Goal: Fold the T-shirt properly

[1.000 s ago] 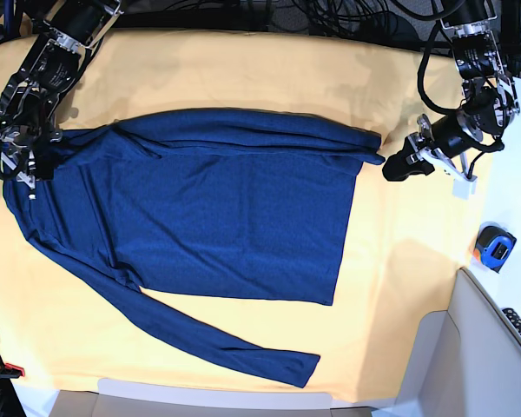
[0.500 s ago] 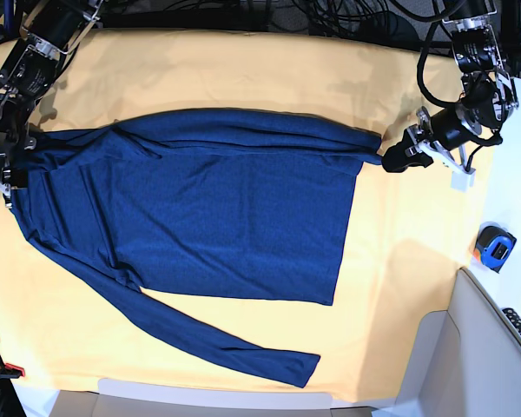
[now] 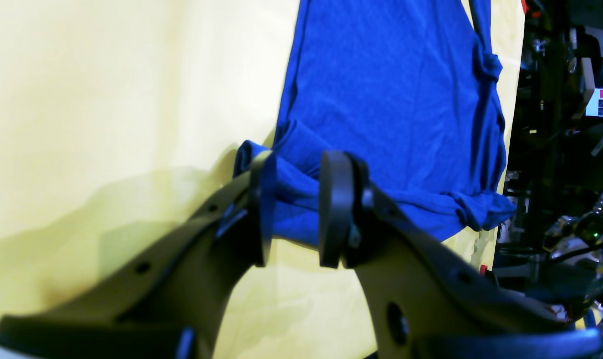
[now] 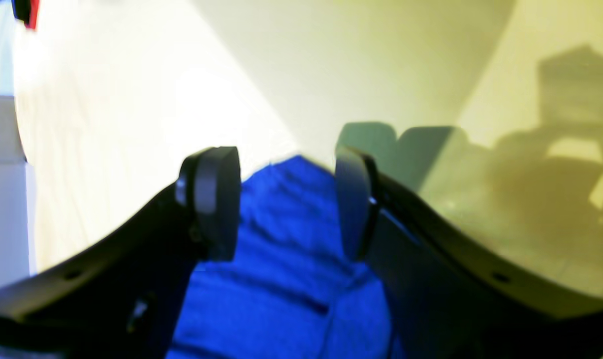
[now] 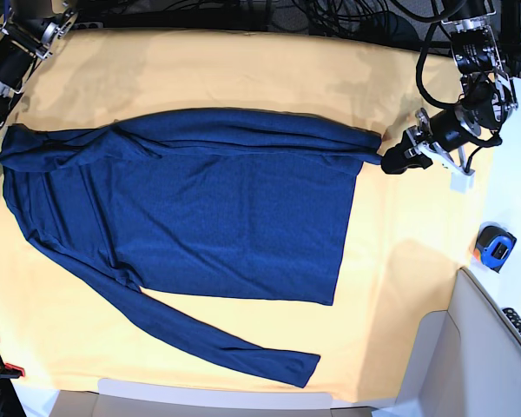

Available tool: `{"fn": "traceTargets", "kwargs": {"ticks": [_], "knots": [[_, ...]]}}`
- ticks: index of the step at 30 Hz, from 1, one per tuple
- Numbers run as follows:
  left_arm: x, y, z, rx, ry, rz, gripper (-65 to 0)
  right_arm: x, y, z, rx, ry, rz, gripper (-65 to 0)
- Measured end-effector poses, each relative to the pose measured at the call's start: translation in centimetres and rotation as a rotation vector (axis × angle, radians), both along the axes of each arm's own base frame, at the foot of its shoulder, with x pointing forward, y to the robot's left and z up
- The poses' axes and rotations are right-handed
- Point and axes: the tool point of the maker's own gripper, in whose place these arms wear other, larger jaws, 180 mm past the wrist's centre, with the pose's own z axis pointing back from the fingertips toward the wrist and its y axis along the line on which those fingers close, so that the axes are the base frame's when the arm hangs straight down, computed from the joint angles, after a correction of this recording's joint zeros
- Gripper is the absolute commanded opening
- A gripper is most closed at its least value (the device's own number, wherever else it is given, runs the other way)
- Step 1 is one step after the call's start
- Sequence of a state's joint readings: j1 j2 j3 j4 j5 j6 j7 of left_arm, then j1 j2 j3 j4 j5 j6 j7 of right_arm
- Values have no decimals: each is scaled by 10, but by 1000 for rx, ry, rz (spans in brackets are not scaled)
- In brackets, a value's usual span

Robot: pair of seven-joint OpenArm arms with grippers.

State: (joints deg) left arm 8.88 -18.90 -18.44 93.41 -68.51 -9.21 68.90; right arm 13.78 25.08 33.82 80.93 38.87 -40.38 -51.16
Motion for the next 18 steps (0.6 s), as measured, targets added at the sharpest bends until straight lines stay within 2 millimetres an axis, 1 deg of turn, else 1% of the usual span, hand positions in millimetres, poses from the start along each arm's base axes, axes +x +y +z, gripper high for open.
{"fn": "traceTargets", "kwargs": {"ticks": [2,4,5,7,8,10,12,14,16,18], "knots": [[0,0,0,0,1,-1,-498,1,4,8,0,-28,14,-342],[0,0,0,0,1,0,-498,1,24,9,93,-80,70,-342],[0,0,0,0,1,0,-498,-2,35,5,146,-118,73,-342],[0,0,0,-1,1,0,-498,-21,49,-17,229,-143,38,-342],[-1,0,-1,0,4,2,-498,-35,66,-35,310,-141,39,-342],[0,0,0,-3,-1,0,-498,-58,78,-55,351,-138,48,-342],[0,0,0,1,2,0,-498,-75,84,-61,380,-156,70,-342],[0,0,0,1,2,0,-498,-85,77,-52,360,-187,68,-342],[0,0,0,-1,1,0,-498,-92,75,-42,350,-212,89,-342],[0,0,0,0,1,0,-498,-103,72,-37,339,-220,78,-342]]}}
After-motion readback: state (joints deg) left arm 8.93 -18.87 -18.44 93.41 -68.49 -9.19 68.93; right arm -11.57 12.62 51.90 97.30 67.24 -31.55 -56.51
